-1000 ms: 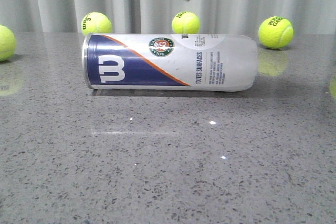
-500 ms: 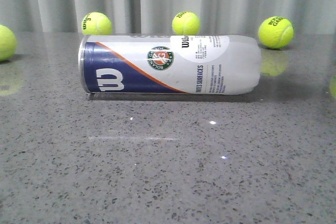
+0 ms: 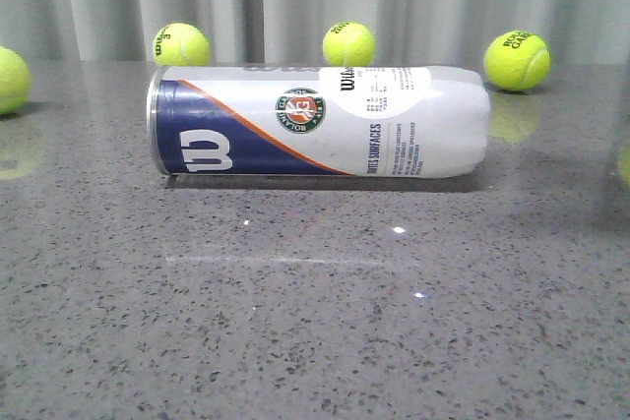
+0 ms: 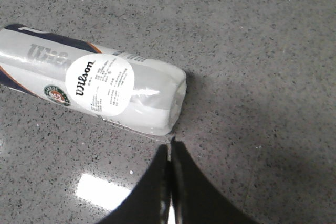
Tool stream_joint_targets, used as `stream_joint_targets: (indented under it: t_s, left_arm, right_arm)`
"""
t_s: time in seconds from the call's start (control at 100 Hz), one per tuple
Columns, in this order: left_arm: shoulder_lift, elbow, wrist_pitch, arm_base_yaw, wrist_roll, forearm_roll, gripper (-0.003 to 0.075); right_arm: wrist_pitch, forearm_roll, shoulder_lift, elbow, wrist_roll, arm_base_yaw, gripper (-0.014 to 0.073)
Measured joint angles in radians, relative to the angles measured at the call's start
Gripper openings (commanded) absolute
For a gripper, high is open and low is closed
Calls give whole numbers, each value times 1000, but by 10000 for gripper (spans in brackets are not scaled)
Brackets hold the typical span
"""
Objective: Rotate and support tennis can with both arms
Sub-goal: 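Release the can and raise the right gripper away from it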
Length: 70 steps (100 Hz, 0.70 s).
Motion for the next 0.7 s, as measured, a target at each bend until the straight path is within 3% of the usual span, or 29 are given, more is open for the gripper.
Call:
stream_joint_targets:
  t_s: [0.41, 0.7]
  left_arm:
    - [0, 0, 0, 0, 0, 0, -21]
    - [0, 0, -61, 0, 0, 0, -21]
  right_arm:
    - [-175, -18, -384, 329, 16, -7, -66]
    - [-224, -18, -675, 502, 16, -7, -66]
